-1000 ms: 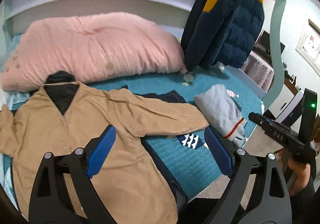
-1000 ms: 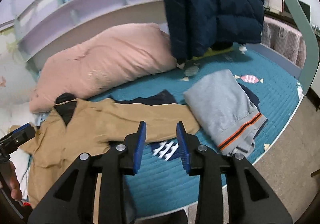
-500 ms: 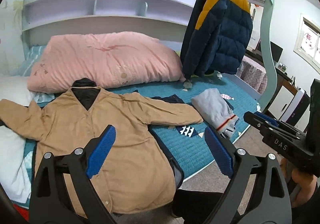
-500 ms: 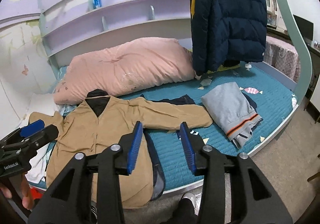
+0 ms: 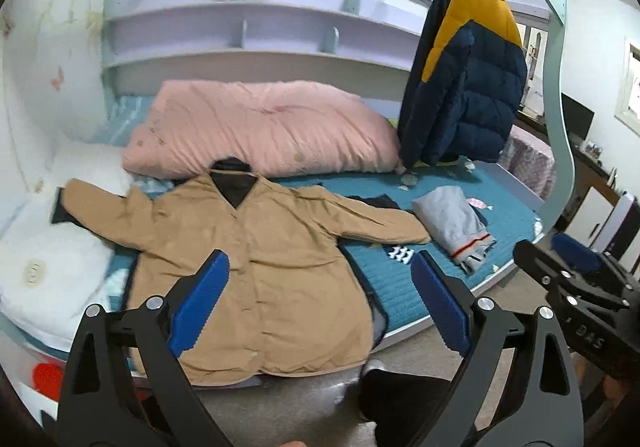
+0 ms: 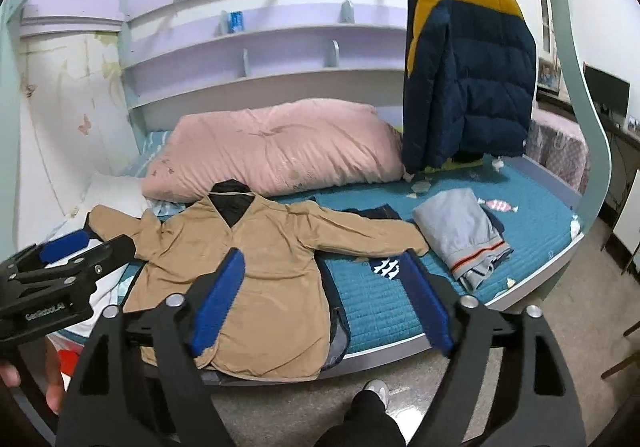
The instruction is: Fold large clothes
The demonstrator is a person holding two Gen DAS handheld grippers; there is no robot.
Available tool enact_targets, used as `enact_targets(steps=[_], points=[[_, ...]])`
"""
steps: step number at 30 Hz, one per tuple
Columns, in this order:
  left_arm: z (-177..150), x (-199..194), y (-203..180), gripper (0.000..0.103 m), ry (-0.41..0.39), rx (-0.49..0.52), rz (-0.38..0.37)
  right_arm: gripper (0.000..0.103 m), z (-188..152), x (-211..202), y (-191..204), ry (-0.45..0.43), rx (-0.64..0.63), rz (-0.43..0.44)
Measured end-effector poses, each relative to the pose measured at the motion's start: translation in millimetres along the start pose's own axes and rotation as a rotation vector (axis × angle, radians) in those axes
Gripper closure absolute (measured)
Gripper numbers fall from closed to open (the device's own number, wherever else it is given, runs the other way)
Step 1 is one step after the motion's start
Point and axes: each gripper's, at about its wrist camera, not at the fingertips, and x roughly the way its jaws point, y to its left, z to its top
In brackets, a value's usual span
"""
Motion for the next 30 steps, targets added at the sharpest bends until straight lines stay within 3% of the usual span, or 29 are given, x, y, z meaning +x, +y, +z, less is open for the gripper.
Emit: enact_targets(steps=[4,12,30], points=[[0,-36,-2,0.01,-0.067,-0.012,0.037,0.017,2,-24,2,-0.028,-0.008,0.005],[-3,-92,-16,0.005,-0.168,0.02,0.101,0.016,5,-70,6,-0.1,-0.026,0.035],[-10,-176,-46,0.005,-0.33,0.086,0.129,0.013,-3,-144,13,-0.226,-0.045,0.033]])
